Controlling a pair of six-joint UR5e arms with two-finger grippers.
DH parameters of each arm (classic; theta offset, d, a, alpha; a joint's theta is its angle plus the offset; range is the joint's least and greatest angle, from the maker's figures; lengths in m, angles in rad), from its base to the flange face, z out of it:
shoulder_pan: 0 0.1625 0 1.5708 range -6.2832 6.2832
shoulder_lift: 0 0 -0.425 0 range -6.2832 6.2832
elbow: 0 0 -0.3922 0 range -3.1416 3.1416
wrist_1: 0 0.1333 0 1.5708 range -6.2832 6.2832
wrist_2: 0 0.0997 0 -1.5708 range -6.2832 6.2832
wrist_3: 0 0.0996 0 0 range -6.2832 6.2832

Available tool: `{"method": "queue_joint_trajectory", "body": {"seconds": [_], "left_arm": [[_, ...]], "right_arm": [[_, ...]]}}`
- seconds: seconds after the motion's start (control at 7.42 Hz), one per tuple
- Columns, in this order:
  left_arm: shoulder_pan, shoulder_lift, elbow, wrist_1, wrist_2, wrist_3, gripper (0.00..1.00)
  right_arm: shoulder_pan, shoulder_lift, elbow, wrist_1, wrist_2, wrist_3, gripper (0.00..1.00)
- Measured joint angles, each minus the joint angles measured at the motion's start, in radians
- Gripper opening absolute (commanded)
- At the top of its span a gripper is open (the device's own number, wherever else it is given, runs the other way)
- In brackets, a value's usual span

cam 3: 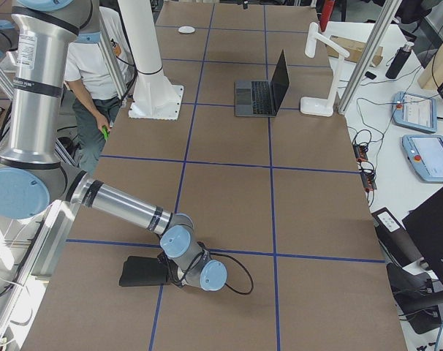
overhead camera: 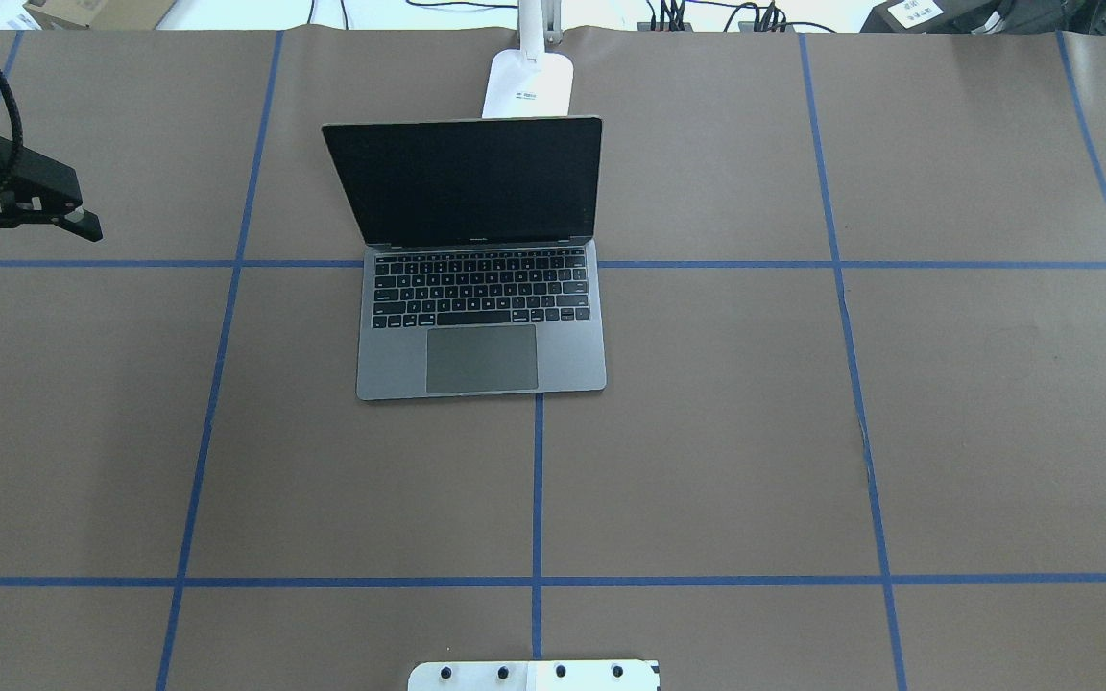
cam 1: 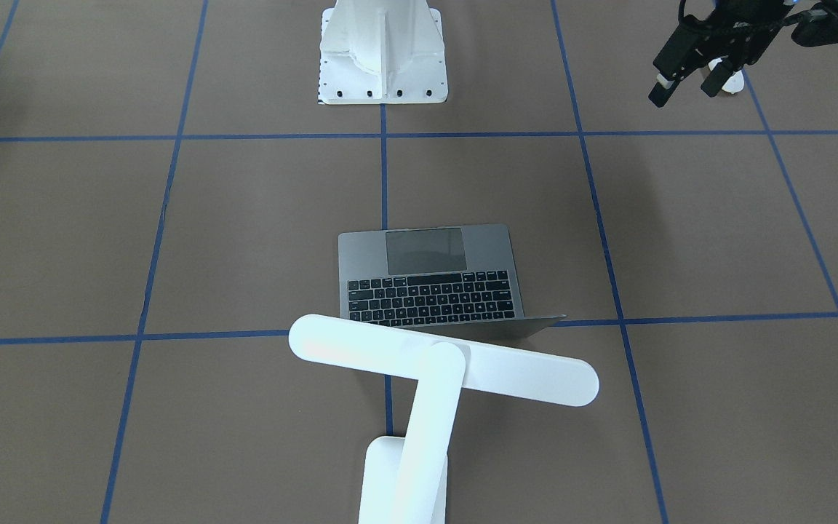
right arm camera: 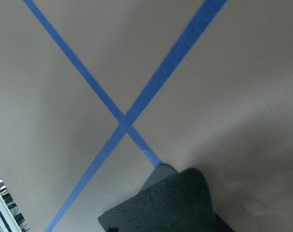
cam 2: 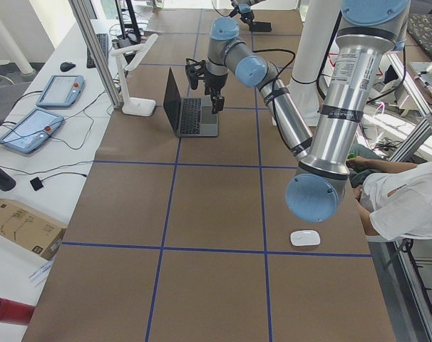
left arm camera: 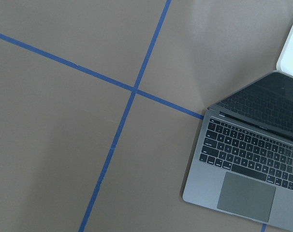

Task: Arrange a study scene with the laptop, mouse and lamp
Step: 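Release the laptop and withdraw the left gripper toward the table edge, then carry the black mouse pad with the right gripper and lay it beside the laptop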

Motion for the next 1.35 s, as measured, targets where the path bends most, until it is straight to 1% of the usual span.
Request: {"method": "queue_joint_trajectory", "body": {"seconds": [0.27, 0.4, 0.54, 0.81, 0.94, 1.08, 1.21, 1.35], "left_arm": [[0.0, 0.0, -0.001, -0.001, 0.001, 0.0, 1.0], [0.0, 0.0, -0.002, 0.0, 0.001, -0.001, 1.0], [0.0, -0.001, -0.002, -0.001, 0.002, -0.002, 1.0], [0.0, 0.001, -0.002, 0.0, 0.003, -0.002, 1.0], [0.0, 0.001, -0.001, 0.0, 0.002, -0.002, 1.0], [0.0, 0.002, 0.0, 0.0, 0.002, -0.002, 1.0], [0.0, 0.002, 0.002, 0.0, 0.001, -0.002, 1.0], [0.0, 0.002, 0.004, 0.0, 0.001, -0.001, 1.0]], "right_arm": [[-0.006, 0.001, 0.009, -0.01, 0.019, 0.0, 0.0], [-0.007, 0.002, 0.026, -0.043, 0.029, -0.001, 0.0], [-0.007, 0.004, 0.069, -0.118, 0.047, -0.001, 0.0], [-0.008, 0.035, 0.196, -0.372, 0.145, 0.003, 0.0], [-0.009, 0.092, 0.234, -0.514, 0.174, 0.007, 0.0], [-0.009, 0.171, 0.248, -0.647, 0.201, 0.009, 0.0], [-0.011, 0.258, 0.248, -0.766, 0.247, 0.022, 0.0], [-0.021, 0.339, 0.244, -0.84, 0.298, 0.063, 0.0]]}}
